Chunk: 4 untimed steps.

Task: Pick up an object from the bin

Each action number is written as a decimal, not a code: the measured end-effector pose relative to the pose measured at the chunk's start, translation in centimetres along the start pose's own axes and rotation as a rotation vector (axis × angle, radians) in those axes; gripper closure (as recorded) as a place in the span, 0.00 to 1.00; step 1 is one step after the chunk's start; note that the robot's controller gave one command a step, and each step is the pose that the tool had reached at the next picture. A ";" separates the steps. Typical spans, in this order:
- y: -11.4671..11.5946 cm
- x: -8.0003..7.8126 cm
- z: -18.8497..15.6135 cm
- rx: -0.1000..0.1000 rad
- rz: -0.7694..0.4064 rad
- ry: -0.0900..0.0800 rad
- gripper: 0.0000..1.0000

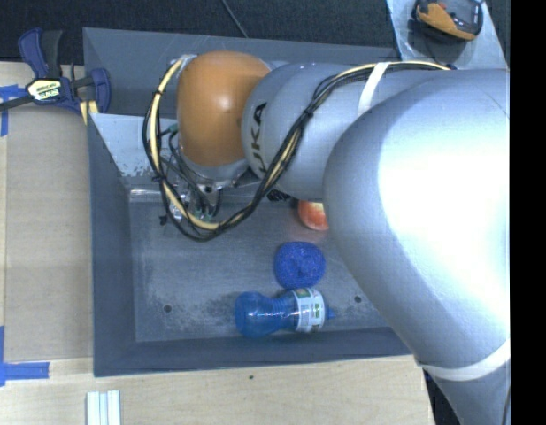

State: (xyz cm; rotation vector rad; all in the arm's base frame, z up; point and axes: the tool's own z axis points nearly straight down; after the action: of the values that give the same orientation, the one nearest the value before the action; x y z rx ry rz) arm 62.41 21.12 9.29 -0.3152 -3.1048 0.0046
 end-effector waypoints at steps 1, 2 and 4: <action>0.1 -0.2 -2.5 -0.004 0.000 -0.007 1.00; 0.1 -0.2 -4.0 -0.006 0.001 -0.011 1.00; 0.0 -0.2 -6.5 -0.007 0.001 -0.013 1.00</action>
Offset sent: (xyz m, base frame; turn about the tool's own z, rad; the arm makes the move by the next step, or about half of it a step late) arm 0.0020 0.0004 0.0371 0.0004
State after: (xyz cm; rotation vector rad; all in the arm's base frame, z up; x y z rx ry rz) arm 62.79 21.08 15.80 -0.3187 -3.1187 -0.0049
